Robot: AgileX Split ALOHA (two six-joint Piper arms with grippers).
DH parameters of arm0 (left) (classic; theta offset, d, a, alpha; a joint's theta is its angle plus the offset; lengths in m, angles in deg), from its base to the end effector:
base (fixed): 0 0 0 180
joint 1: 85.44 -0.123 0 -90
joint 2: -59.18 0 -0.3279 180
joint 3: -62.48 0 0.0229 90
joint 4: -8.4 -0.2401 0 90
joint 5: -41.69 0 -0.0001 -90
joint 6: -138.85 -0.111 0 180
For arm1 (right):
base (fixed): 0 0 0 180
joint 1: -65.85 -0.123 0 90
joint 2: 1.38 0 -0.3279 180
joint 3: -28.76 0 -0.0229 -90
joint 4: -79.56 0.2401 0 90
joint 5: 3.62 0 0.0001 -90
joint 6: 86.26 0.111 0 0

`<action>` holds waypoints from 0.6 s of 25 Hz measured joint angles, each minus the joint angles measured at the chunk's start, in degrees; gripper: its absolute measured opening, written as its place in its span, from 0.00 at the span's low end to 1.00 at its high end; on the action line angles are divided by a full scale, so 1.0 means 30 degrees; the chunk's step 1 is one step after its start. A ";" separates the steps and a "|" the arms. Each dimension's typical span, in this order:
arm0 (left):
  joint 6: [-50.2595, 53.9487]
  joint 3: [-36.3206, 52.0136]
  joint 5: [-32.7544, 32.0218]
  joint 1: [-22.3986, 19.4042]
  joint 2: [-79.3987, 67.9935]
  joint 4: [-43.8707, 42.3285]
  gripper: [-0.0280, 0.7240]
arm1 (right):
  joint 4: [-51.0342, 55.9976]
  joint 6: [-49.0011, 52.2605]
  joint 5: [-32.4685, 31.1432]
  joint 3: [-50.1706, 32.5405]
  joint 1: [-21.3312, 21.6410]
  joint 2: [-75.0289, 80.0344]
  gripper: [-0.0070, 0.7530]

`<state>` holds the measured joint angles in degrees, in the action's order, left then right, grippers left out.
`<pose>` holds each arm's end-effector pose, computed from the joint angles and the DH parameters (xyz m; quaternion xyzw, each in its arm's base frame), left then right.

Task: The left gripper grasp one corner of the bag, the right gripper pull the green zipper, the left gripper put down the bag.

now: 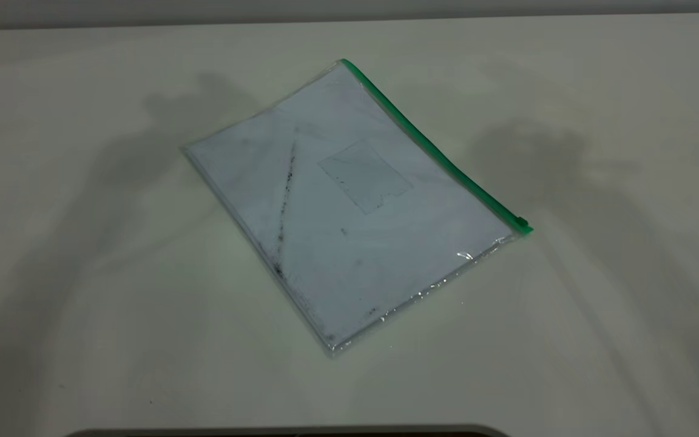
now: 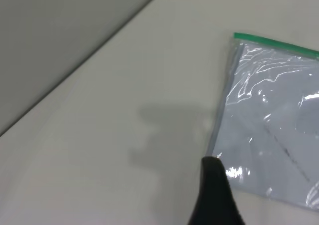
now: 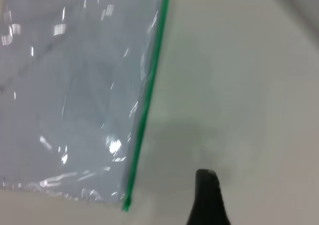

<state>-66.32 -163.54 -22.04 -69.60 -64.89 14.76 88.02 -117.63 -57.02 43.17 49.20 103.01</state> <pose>0.4610 -0.1423 0.3801 0.3240 0.8861 -0.0283 0.3303 0.3677 0.1237 0.3754 -0.3641 0.8743 0.0293 0.3197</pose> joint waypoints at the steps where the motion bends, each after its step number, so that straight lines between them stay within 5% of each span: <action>1: 0.0373 0.0000 -0.0455 0.0000 0.0621 -0.0284 0.81 | -0.0069 0.0202 -0.0242 0.0017 0.0000 -0.1108 0.79; 15: 0.5025 0.0064 -0.1052 0.0000 0.6125 -0.2960 0.80 | -0.0357 0.3477 -0.4490 -0.1155 0.0000 -1.2577 0.79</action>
<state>-51.24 -163.35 -25.19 -69.60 -46.52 5.88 86.95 -107.20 -70.49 39.70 49.20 65.28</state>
